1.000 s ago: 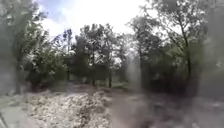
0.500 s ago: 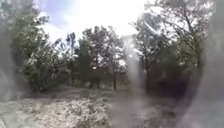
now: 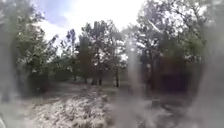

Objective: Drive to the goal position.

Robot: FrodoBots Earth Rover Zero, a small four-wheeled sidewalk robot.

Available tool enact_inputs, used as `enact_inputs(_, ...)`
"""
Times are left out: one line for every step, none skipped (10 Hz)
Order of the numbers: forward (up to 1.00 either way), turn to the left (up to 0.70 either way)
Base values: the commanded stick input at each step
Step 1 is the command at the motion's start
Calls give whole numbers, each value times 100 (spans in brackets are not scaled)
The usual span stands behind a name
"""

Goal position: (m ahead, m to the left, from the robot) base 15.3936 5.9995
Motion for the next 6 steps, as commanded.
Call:
enact_inputs(59, 1)
enact_inputs(59, 1)
enact_inputs(59, 1)
enact_inputs(59, 1)
enact_inputs(59, 1)
enact_inputs(59, 1)
